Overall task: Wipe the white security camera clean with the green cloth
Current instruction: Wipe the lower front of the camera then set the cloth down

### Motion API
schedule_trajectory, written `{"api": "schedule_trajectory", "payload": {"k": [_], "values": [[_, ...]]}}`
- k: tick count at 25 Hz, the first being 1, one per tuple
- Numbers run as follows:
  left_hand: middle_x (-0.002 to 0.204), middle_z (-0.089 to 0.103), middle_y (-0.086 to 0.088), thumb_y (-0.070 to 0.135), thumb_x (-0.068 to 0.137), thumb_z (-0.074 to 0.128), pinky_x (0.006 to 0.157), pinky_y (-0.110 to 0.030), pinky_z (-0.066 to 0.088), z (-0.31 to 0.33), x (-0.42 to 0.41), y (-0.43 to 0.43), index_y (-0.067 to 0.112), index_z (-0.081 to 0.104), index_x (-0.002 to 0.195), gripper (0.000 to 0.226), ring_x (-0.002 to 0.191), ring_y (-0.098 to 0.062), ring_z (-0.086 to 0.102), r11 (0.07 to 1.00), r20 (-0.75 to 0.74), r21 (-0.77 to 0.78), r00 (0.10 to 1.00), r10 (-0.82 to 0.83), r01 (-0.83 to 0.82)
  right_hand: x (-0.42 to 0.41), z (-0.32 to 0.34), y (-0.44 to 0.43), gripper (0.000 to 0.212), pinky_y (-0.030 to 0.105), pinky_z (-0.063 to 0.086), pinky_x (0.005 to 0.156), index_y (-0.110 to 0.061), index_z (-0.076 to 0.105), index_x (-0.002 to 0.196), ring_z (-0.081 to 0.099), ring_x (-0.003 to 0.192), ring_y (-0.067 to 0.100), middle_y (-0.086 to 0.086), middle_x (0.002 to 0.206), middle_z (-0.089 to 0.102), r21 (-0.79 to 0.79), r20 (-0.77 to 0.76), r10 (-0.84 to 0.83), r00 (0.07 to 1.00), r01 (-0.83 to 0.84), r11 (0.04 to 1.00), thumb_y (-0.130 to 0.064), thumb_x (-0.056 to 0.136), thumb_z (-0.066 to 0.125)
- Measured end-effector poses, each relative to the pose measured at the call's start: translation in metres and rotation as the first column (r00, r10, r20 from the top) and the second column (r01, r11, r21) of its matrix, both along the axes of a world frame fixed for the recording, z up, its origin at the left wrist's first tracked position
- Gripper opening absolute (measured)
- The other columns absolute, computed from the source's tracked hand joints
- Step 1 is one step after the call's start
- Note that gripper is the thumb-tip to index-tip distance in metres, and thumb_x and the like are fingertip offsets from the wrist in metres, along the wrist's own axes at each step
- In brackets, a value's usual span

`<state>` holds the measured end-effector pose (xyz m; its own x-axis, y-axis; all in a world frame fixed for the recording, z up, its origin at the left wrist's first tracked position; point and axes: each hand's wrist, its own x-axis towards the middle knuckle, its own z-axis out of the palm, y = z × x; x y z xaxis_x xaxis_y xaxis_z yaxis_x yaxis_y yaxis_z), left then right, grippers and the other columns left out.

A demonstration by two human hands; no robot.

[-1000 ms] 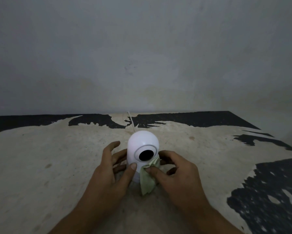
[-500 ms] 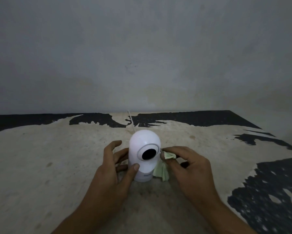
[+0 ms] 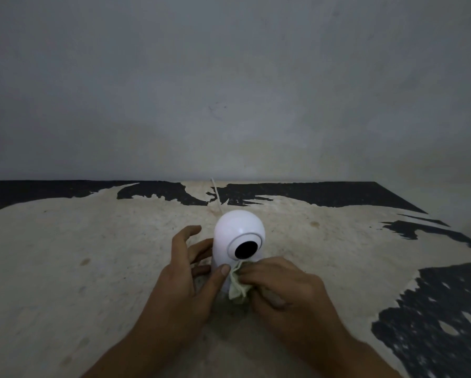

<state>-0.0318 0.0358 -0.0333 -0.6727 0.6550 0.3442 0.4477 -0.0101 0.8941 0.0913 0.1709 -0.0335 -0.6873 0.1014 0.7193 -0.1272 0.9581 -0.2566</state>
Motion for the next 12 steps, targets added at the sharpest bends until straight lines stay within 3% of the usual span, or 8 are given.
{"api": "schedule_trajectory", "payload": {"k": [3,7,12], "values": [[0.12,0.051,0.015,0.043,0.067,0.057,0.094,-0.028,0.047,0.0001,0.0007,0.0005,0.042,0.019,0.121,0.066,0.108,-0.006,0.056,1.0,-0.014,0.006,1.0,0.002,-0.002,-0.0003,0.0041,0.004,0.023,0.028,0.055,0.077,-0.013,0.073,0.096,0.067,0.088,0.016,-0.001,0.095,0.075,0.043,0.022,0.0,1.0,-0.001,0.999,-0.005,0.074,0.075],[0.123,0.052,0.012,0.044,0.067,0.057,0.096,-0.028,0.047,-0.0016,-0.0013,0.0014,0.051,0.018,0.115,0.062,0.11,-0.005,0.056,1.0,-0.011,0.016,1.0,-0.004,0.004,0.0026,0.0038,0.0052,0.021,0.028,0.052,0.082,-0.016,0.072,0.103,0.063,0.096,0.015,-0.003,0.106,0.072,0.158,0.141,0.009,0.99,-0.031,0.987,-0.019,0.082,0.067],[0.111,0.049,0.026,0.045,0.069,0.056,0.084,-0.006,0.047,-0.0033,-0.0017,0.0021,0.048,0.018,0.118,0.062,0.105,0.006,0.054,1.0,-0.033,0.028,0.999,0.002,-0.001,0.0058,0.0085,0.0079,0.021,0.035,0.054,0.074,-0.019,0.072,0.102,0.064,0.093,0.017,-0.004,0.104,0.073,0.231,0.148,-0.09,0.985,0.054,0.972,-0.025,0.085,0.061]]}}
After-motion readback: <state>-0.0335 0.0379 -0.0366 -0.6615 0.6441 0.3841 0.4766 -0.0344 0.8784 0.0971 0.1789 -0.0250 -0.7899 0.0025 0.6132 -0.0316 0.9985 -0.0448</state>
